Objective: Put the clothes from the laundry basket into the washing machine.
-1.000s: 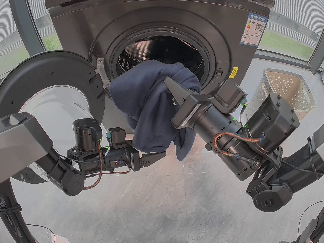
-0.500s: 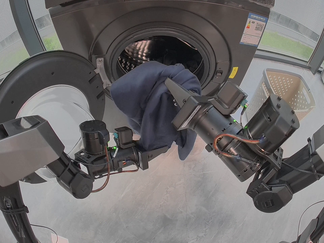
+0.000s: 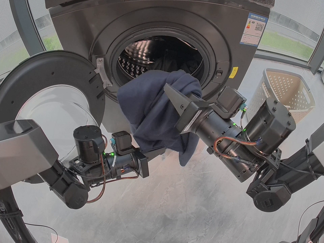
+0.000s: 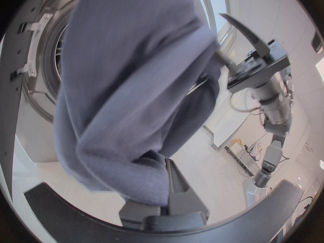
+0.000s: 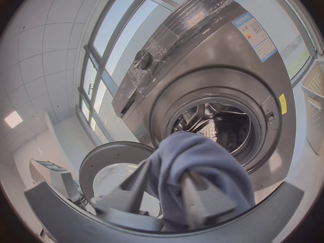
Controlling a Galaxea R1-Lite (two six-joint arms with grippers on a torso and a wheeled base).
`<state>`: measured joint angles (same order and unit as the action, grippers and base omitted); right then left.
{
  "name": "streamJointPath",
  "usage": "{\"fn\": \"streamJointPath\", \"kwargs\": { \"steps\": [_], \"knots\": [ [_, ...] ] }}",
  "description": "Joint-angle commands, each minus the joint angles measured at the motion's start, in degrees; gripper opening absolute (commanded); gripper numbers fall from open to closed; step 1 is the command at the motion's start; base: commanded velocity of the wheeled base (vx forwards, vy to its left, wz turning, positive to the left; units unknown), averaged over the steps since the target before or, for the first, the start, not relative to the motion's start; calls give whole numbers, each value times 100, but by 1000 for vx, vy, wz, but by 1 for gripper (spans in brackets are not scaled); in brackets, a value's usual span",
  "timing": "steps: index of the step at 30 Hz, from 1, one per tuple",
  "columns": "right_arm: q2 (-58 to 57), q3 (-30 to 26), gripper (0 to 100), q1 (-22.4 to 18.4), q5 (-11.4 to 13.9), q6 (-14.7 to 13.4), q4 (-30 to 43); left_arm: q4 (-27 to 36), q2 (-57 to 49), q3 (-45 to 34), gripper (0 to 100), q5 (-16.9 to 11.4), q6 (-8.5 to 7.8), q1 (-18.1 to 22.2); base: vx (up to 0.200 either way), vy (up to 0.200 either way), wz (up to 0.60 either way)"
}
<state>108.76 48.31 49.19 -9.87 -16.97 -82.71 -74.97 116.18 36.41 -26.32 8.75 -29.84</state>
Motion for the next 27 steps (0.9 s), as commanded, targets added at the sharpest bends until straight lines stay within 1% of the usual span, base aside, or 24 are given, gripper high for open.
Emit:
{"fn": "streamJointPath", "kwargs": {
  "steps": [1, 2, 3, 5, 9, 11, 12, 14, 15, 17, 19, 20, 21, 24, 27],
  "knots": [
    [127, -147, 100, -102, -23, -8, 1, -220, -719, -416, 0, 74, 65, -197, 0, 0, 0],
    [180, -234, 100, -173, -32, 1, 45, -220, -754, -416, 0, 109, 65, -206, 0, 0, 0],
    [251, -305, 100, -269, -32, 18, 18, -220, -860, -389, 0, 233, 74, -206, 0, 0, 0],
    [374, -419, 100, -252, -32, 62, -26, -202, -939, -328, 0, 364, 83, -197, 0, 0, 0],
    [417, -648, 100, -226, -32, 80, -26, -193, -1000, -126, 0, 417, 92, -171, 0, 0, 0],
    [417, -753, 100, -234, -32, 71, -61, -176, -1071, 6, 0, 435, 144, -153, 0, 0, 0],
    [417, -788, 100, -269, -23, 62, -113, -167, -1071, 94, 0, 470, 215, -153, 0, 0, 0],
    [365, -902, 100, -313, 3, 62, -228, -167, -1044, 270, 0, 646, 294, -153, 0, 0, 0],
    [356, -929, 100, -313, 12, 62, -245, -167, -1036, 296, 0, 672, 294, -153, 0, 0, 0],
    [330, -1184, 100, -419, -15, 106, -307, -167, -1000, 516, 0, 874, 320, -145, 0, 0, 0],
    [330, -1421, 100, -533, 21, 185, -324, -158, -1018, 630, 0, 909, 329, -136, 0, 0, 0],
    [330, -1421, 100, -533, 21, 185, -324, -140, -1053, 665, 0, 909, 329, -145, 0, 0, 0],
    [330, -1693, 100, -603, 56, 273, -430, -140, -1080, 683, 0, 909, 329, -145, 0, 0, 0],
    [374, -1781, 100, -718, 170, 291, -535, -123, -1220, 709, 0, 901, 338, -189, 0, 0, 0],
    [400, -1781, 100, -858, 205, 299, -535, -105, -1352, 683, 0, 892, 338, -206, 0, 0, 0]
  ]
}}
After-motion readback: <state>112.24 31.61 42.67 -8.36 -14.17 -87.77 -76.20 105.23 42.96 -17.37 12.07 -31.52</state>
